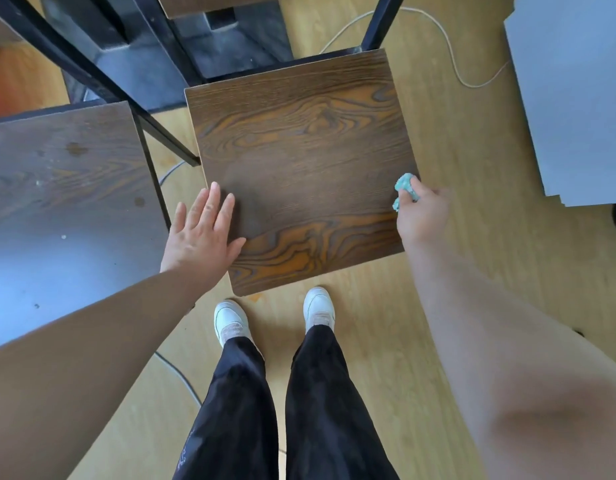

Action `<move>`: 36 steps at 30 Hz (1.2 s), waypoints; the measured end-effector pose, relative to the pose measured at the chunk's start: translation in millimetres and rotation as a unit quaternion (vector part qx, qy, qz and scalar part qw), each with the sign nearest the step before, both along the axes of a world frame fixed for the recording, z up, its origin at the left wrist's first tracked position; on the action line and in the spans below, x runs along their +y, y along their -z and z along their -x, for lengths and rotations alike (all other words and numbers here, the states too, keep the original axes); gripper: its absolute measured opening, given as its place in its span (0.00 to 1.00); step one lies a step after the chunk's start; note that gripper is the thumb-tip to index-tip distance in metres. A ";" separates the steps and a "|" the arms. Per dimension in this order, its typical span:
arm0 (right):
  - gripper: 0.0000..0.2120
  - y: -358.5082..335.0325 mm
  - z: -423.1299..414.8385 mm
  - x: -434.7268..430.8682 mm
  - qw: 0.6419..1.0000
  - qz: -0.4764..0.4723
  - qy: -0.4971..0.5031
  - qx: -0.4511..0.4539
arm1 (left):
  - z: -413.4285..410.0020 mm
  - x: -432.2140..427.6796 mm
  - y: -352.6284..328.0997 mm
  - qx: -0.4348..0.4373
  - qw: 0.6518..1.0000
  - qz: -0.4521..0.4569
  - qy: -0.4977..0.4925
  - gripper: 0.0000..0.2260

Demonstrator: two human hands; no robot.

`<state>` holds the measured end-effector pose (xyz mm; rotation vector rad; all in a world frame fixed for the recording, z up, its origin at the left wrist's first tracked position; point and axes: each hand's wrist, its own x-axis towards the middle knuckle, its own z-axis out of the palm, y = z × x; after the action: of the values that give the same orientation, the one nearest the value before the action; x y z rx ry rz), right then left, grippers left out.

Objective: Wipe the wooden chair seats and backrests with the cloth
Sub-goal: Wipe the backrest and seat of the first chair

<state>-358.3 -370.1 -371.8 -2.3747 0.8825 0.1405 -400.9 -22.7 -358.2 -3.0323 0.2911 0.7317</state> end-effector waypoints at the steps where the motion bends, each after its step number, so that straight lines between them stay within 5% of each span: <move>1: 0.16 0.1 -1.0 1.7 1.000 -0.002 0.003 -0.001 | 0.3 2.3 0.3 -0.001 1.000 0.006 -0.005 0.32; 16: 0.10 -3.2 -24.8 137.6 0.983 -0.089 -0.163 0.014 | 26.1 40.6 3.6 0.001 0.998 0.014 -0.054 0.33; 25: 0.16 -1.2 35.1 188.6 0.907 -0.024 -0.419 0.017 | 50.0 55.2 6.2 0.024 0.997 0.017 -0.077 0.33; 36: 0.16 -5.1 68.5 186.5 0.891 -0.096 -0.444 -0.001 | 56.6 34.9 1.7 0.026 0.998 0.009 -0.052 0.33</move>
<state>-426.9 -183.6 -366.7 -2.3950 -0.2781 0.5504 -457.5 12.2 -359.9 -3.0685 0.1403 0.8190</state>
